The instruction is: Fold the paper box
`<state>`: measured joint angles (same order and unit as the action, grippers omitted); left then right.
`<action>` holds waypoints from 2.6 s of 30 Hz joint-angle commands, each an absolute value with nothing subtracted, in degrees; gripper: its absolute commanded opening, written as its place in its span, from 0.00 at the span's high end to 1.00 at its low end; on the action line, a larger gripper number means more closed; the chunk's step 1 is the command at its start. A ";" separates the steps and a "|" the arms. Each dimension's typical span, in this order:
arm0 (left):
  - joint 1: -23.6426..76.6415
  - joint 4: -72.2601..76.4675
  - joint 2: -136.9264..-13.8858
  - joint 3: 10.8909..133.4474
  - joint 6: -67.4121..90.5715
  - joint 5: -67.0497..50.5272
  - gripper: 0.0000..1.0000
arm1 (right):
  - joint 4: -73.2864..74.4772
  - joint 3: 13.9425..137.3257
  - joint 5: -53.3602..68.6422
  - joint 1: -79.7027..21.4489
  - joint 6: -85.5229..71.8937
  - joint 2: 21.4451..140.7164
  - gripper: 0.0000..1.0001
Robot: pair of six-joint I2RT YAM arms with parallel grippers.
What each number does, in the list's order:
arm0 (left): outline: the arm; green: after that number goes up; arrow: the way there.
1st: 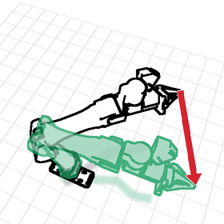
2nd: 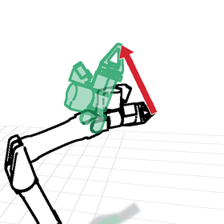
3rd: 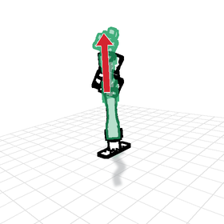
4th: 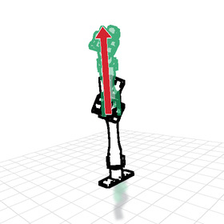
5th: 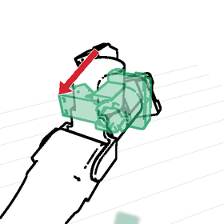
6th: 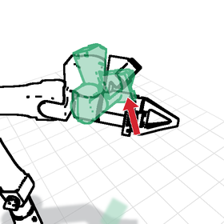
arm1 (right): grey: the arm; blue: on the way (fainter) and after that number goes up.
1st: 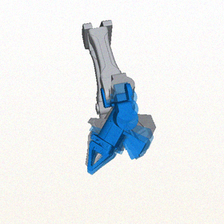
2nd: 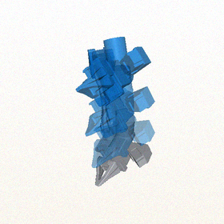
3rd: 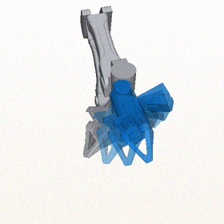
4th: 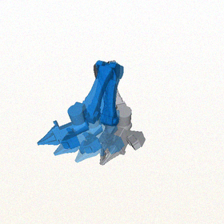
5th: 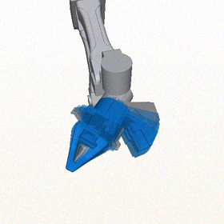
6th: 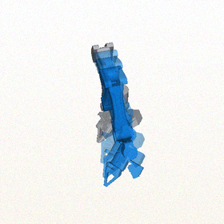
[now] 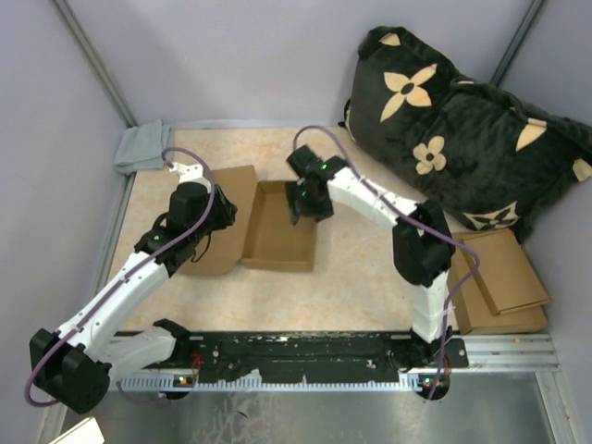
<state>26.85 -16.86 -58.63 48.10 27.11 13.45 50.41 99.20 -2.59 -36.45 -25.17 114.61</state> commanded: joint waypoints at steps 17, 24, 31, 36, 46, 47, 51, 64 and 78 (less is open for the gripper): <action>26.69 -18.73 -51.77 47.46 30.39 15.86 0.62 | 42.11 111.27 7.93 -41.97 -1.65 117.63 0.41; 26.69 -22.19 -45.08 44.81 34.23 20.92 0.62 | 39.68 115.11 14.96 -43.39 -3.42 124.56 0.41; 26.64 -25.77 -43.60 44.56 35.97 21.90 0.62 | 41.21 122.43 15.96 -45.13 -5.00 132.65 0.44; 26.64 -25.99 -44.90 45.61 35.23 21.96 0.62 | 43.05 125.85 11.77 -45.05 -6.82 136.87 0.62; 26.48 -25.96 -53.07 50.34 35.23 25.16 0.55 | 39.76 102.36 -9.64 -41.43 -15.75 120.50 1.00; 26.44 -24.95 -54.73 51.00 34.42 25.86 0.54 | 39.02 98.43 -11.86 -41.44 -16.13 117.24 1.00; 21.40 -21.46 -65.74 57.23 31.54 23.43 0.51 | 36.30 83.95 -14.41 -41.48 -18.93 106.37 1.00; 7.94 -28.91 -84.04 71.59 28.75 7.98 0.47 | 39.05 78.10 -10.35 -40.47 -30.28 90.65 0.07; -2.13 -24.30 -90.29 63.97 26.35 -18.12 0.43 | 30.89 97.21 11.70 -22.50 -23.25 110.66 0.39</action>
